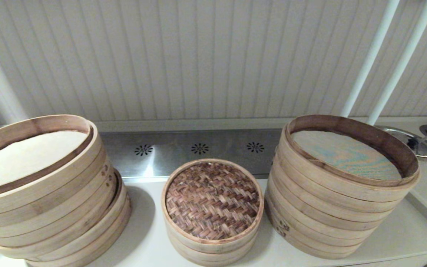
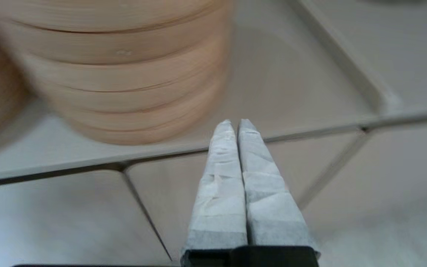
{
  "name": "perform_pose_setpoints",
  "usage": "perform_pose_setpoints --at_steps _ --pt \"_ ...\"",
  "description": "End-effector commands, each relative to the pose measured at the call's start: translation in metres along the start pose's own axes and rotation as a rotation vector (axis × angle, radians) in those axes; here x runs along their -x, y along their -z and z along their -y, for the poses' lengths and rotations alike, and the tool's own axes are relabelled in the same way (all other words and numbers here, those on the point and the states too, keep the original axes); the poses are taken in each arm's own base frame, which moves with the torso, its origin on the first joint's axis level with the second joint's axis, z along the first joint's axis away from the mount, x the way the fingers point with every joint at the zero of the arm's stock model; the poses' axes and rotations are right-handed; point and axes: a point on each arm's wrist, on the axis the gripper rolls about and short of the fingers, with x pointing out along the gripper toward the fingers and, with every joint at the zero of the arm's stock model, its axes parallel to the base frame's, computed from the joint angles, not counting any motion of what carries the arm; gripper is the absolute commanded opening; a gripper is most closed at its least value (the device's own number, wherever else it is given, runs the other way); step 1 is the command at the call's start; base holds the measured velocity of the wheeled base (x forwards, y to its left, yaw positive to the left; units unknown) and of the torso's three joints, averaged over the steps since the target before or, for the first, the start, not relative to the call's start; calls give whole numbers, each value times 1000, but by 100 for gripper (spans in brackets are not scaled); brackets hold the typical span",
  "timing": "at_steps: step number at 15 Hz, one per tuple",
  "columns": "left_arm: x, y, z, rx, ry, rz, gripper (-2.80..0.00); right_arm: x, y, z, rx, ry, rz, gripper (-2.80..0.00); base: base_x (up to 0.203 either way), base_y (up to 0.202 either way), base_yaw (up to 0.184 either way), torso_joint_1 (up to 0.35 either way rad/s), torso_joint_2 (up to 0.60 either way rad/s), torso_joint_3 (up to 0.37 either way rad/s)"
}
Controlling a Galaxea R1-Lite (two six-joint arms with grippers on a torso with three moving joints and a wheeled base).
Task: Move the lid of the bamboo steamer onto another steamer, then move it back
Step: Pick up the steamer
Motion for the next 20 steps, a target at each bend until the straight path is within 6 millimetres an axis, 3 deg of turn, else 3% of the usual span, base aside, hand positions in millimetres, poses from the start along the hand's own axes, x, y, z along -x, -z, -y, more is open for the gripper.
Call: perform_pose_setpoints --at_steps 1,5,20 --pt "0 0 0 0 0 1 -280 8 8 0 1 -71 93 -280 0 0 0 0 0 0" --pt "0 0 0 0 0 1 -280 6 19 -2 12 -143 104 -280 0 0 0 0 0 0" --pt "0 0 0 0 0 1 -280 6 17 -2 0 -150 119 -280 0 0 0 0 0 0"
